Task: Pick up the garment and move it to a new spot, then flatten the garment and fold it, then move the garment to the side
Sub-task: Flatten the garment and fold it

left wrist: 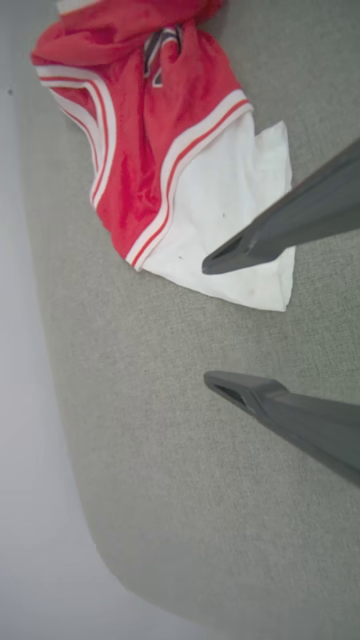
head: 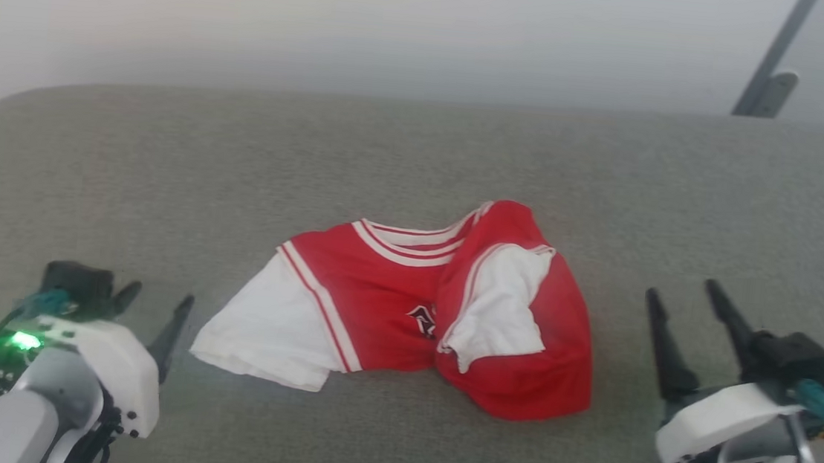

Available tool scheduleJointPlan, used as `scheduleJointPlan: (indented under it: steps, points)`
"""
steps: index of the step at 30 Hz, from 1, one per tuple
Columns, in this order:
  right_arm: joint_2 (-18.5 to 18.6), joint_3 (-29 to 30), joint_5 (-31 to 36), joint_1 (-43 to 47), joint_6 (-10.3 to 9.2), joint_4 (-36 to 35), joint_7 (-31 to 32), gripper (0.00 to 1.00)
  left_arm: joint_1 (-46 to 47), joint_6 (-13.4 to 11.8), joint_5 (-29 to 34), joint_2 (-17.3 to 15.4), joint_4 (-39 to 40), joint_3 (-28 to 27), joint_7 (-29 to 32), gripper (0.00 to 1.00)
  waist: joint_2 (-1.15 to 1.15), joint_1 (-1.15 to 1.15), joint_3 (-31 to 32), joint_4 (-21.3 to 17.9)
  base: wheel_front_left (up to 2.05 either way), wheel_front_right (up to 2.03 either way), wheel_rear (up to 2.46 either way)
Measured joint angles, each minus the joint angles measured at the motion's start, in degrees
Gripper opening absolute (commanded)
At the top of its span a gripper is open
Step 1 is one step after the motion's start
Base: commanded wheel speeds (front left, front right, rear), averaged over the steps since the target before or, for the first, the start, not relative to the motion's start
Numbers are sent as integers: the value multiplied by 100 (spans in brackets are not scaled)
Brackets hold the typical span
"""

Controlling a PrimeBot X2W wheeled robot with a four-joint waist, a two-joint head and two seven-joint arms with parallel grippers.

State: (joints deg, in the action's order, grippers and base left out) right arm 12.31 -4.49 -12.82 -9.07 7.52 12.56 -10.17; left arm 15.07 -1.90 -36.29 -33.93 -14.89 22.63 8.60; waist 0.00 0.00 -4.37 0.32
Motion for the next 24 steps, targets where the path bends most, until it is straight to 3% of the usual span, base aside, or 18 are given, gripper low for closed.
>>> scheduleJointPlan:
  steps: [9,13,24]
  points:
    - [403,-1113,-759,-35,0,-199,1004,100,-717,-349,53,101,432,-549,-1685,100,0,0,92,445,0,0,0]
    - [612,-1365,-1042,-73,0,-294,1518,100,-949,-398,57,266,482,-671,-2138,100,0,0,107,649,0,0,0]
    - [902,-1425,-1350,-383,-1,-256,2604,100,-1089,-48,461,964,627,-1290,-2359,100,0,0,-83,1192,0,0,0]
